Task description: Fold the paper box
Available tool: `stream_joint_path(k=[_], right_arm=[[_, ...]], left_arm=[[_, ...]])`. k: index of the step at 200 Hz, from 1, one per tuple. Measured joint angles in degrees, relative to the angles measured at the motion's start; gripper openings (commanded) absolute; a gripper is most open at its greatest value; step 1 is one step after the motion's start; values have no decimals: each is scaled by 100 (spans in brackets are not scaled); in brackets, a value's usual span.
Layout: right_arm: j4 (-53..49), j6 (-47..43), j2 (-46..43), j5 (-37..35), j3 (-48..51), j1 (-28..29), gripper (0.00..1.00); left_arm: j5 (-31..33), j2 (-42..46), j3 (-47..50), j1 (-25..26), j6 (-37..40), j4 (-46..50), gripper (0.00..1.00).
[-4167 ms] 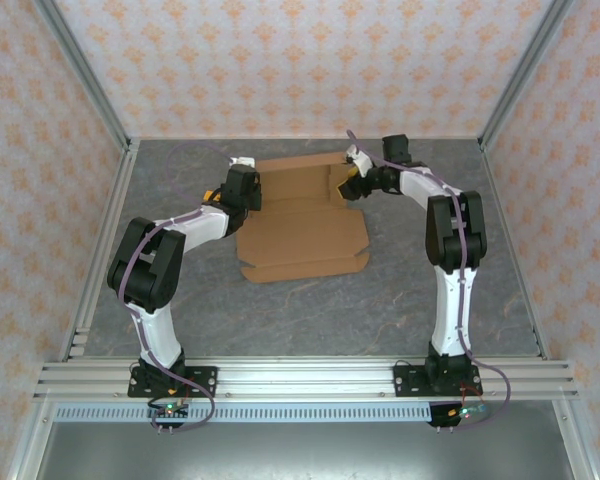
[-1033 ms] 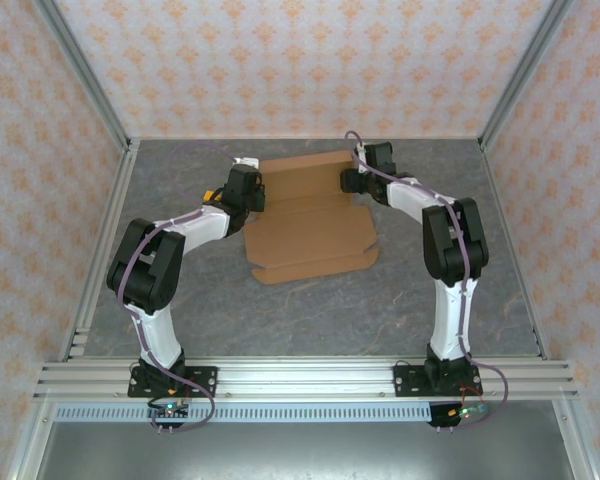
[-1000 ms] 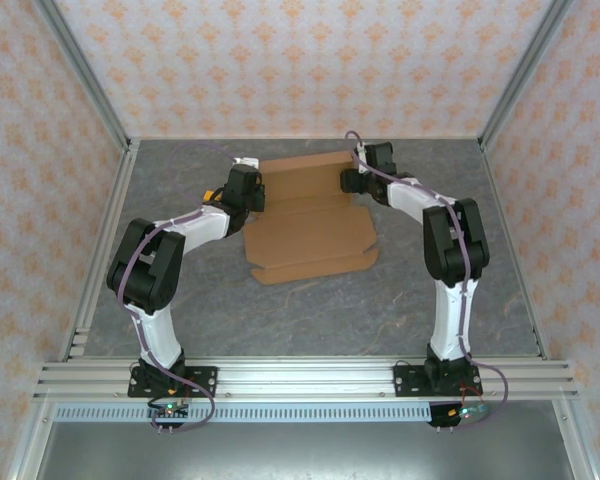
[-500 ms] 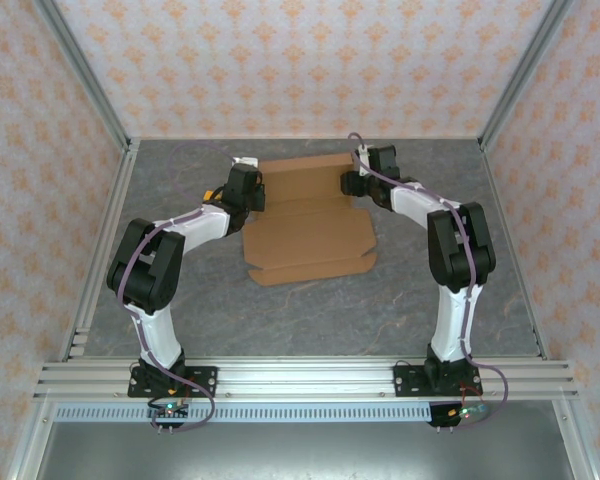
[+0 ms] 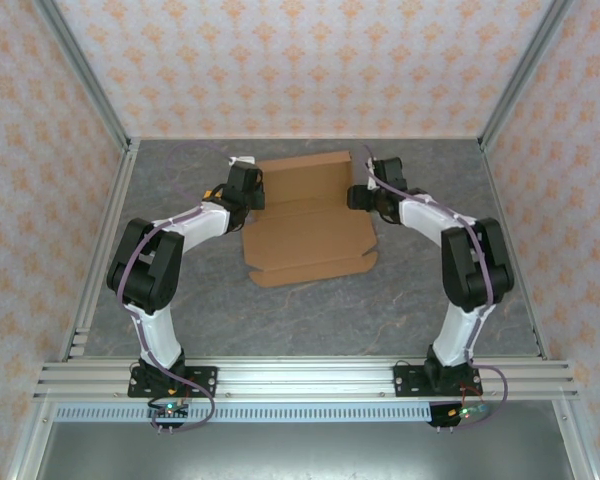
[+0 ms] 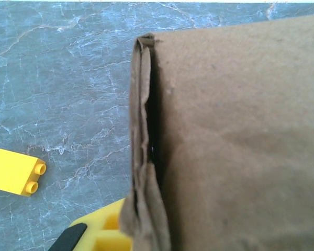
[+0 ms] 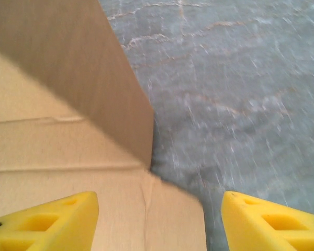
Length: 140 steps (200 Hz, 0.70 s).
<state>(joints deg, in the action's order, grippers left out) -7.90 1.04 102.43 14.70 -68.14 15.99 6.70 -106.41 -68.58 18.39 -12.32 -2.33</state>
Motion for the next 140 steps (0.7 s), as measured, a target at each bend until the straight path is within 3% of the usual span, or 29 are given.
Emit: stream_joint_path(k=[76, 140], right_arm=[[-625, 1283, -2131, -361, 1572, 11, 67], [-785, 2245, -2682, 136, 2634, -160, 67]], left_arm=[[20, 0, -81, 0, -326, 219, 0], [17, 0, -149, 0, -396, 352, 0]])
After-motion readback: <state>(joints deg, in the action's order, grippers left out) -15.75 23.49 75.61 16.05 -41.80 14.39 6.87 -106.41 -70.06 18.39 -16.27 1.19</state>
